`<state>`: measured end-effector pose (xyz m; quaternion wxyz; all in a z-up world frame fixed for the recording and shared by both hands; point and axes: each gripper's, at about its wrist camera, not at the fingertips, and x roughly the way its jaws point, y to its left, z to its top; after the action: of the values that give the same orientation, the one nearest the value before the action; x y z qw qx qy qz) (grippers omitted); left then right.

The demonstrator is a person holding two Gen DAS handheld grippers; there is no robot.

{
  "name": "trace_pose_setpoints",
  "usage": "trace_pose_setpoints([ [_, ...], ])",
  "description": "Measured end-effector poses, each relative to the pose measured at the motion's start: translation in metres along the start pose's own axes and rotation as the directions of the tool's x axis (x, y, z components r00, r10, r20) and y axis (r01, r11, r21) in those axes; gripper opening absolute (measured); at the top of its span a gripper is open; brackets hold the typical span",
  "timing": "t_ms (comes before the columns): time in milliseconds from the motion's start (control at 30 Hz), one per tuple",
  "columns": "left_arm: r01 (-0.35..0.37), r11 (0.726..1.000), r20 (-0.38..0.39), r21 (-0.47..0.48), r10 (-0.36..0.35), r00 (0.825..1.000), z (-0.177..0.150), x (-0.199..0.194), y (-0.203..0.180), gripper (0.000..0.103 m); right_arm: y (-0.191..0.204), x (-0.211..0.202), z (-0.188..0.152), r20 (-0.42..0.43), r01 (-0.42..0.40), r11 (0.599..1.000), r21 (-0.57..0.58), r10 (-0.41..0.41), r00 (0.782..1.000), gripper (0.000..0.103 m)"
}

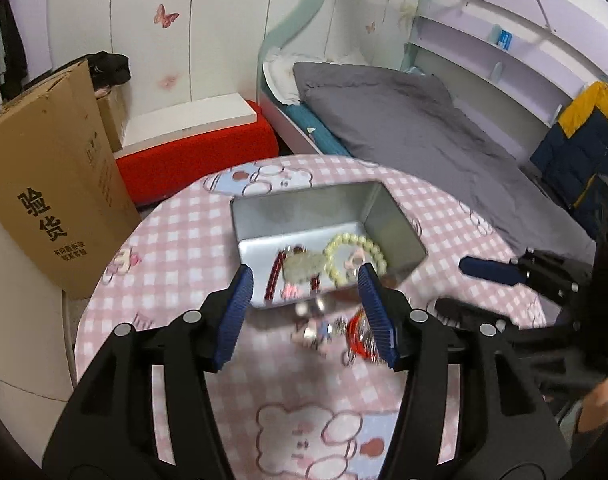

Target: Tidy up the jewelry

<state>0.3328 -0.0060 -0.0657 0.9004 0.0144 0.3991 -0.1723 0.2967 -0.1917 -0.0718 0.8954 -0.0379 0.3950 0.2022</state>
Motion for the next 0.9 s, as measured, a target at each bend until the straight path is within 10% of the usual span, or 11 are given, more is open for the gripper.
trace_pose_setpoints([
  [500, -0.016, 1.000, -0.094, -0.024, 0.013, 0.996, -0.044, 0.043, -0.017, 0.054, -0.008, 0.007, -0.042, -0.046, 0.005, 0.999, 0.049, -0.003, 0.999, 0.046],
  [767, 0.020, 0.998, -0.135, -0.057, -0.027, 0.990, -0.048, 0.062, -0.012, 0.013, -0.010, 0.011, -0.048, -0.050, 0.003, 0.999, 0.035, -0.002, 0.999, 0.046],
  [900, 0.037, 0.995, -0.126, -0.093, -0.049, 0.991, -0.052, 0.062, -0.004, 0.012, -0.005, 0.013, -0.050, -0.053, 0.000, 1.000, 0.006, 0.001, 0.999, 0.046],
])
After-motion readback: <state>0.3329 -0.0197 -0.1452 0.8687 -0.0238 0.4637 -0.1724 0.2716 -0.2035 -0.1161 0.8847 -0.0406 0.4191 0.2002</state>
